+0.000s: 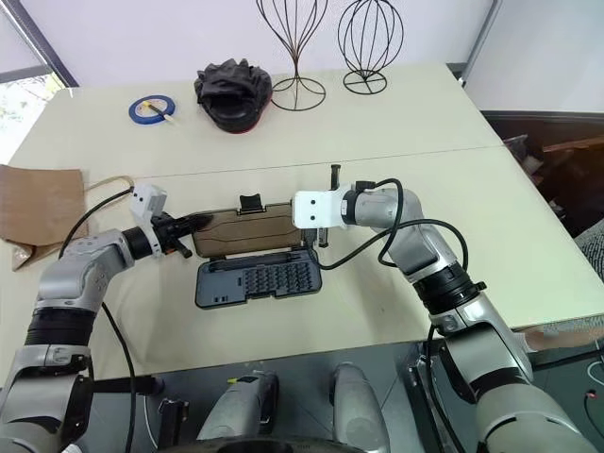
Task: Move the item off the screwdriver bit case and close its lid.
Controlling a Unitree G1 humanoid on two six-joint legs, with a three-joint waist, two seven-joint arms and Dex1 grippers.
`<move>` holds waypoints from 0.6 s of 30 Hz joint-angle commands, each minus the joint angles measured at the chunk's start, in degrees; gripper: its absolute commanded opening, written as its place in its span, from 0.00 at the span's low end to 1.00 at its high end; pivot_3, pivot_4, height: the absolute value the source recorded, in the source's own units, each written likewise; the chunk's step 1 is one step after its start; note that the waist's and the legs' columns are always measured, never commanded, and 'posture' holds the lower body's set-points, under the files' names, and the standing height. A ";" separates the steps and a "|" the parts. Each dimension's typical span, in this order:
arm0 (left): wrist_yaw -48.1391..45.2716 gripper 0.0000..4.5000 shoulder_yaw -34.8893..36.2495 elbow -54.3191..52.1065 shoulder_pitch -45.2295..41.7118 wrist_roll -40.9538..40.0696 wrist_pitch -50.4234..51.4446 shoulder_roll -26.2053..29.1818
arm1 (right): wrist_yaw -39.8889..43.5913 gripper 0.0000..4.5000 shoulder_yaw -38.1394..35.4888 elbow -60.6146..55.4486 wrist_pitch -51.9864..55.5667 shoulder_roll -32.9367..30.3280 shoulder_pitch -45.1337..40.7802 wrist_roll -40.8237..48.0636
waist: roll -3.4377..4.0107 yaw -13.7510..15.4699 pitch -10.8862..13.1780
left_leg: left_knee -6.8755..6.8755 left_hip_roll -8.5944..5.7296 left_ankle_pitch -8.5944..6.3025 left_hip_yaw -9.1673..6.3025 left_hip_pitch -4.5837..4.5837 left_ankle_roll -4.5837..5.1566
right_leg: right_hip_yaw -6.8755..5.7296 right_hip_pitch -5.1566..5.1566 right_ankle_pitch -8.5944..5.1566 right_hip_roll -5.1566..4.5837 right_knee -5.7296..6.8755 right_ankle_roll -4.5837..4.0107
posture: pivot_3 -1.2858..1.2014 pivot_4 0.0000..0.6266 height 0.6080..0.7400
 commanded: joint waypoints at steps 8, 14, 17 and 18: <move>-1.06 0.00 0.17 -1.83 0.03 -0.04 -0.28 0.58 | -0.60 0.73 -0.84 -1.12 0.72 0.40 -2.16 0.05 | 0.00 0.03 0.00 | 0.00 0.01 0.00 -0.01 0.00 0.00 | 0.00 0.00 0.00 -0.01 0.00 0.00 | 0.52 0.24 1.00; -0.90 0.00 0.42 -3.23 -0.08 -0.48 0.12 0.70 | 7.80 0.99 -4.19 -4.09 7.48 -3.81 -4.59 5.95 | 0.00 0.10 0.00 | 0.01 0.01 0.00 0.00 -0.01 0.00 | 0.00 0.00 0.00 -0.02 0.00 0.00 | 0.52 0.24 1.00; -1.10 0.00 0.75 -5.25 -0.51 -1.51 1.36 0.92 | 9.82 0.99 -7.16 -5.38 11.92 -6.01 -5.55 9.21 | 0.00 0.19 0.01 | 0.02 0.03 0.00 -0.02 -0.03 0.00 | -0.01 0.00 0.00 -0.05 -0.01 0.00 | 0.52 0.24 1.00; -1.30 0.00 0.82 -6.23 -0.77 -1.89 2.04 1.14 | 10.38 0.99 -7.91 -5.62 12.08 -7.15 -5.28 9.76 | 0.00 0.21 0.01 | 0.02 0.04 0.00 -0.02 -0.04 0.00 | -0.01 0.00 0.00 -0.06 -0.01 0.00 | 0.52 0.24 1.00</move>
